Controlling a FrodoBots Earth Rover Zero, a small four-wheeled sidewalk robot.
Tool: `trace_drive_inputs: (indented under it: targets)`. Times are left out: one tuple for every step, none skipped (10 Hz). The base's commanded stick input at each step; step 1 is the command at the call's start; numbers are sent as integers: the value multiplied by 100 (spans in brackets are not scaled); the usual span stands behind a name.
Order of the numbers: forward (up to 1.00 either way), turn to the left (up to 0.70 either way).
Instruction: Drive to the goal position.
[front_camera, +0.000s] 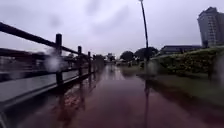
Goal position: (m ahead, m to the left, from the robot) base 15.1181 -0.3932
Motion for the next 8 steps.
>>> trace_drive_inputs:
  targets:
    - [100, 1]
    - [100, 1]
    - [100, 1]
    - [100, 1]
    - [100, 1]
    - [100, 1]
    - [100, 1]
    - [100, 1]
